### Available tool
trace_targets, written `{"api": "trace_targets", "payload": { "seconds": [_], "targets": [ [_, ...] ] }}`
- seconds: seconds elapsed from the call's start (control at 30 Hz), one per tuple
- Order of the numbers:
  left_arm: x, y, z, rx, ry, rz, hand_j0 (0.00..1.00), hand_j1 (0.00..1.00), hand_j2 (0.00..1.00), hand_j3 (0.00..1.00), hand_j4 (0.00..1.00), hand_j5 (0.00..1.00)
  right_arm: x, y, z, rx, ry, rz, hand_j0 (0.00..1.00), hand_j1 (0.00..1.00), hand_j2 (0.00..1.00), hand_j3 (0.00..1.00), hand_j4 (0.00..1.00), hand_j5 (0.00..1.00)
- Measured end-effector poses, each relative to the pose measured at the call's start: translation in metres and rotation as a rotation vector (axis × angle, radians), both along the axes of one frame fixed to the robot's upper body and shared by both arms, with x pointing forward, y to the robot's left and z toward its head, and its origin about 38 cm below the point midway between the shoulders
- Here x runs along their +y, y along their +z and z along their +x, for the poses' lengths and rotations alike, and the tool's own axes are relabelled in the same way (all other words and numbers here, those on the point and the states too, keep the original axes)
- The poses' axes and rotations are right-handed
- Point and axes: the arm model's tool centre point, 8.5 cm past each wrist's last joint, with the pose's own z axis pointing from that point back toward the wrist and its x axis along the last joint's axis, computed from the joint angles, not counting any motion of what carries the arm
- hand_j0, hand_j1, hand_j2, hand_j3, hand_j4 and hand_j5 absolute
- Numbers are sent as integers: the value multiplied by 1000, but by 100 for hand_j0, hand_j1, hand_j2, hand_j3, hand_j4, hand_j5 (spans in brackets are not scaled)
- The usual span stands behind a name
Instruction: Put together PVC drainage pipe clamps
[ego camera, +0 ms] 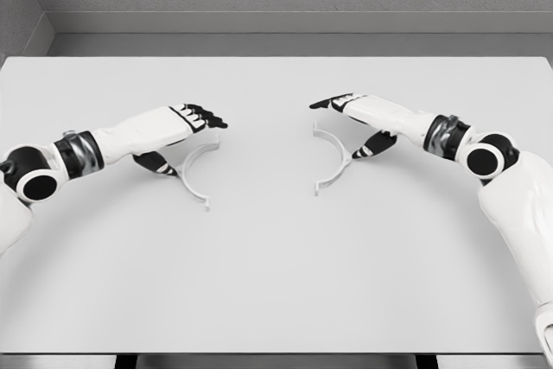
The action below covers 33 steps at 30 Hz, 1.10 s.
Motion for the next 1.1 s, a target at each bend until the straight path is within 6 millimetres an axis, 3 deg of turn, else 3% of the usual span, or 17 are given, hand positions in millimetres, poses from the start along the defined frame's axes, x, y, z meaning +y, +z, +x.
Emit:
{"api": "trace_targets", "payload": {
  "seconds": [1.1],
  "targets": [
    [-44, 0, 1, -3, -60, -56, 100, 100, 100, 100, 100, 100, 39, 9, 10, -17, 53, 23, 98, 98, 98, 98, 98, 98]
  ]
}}
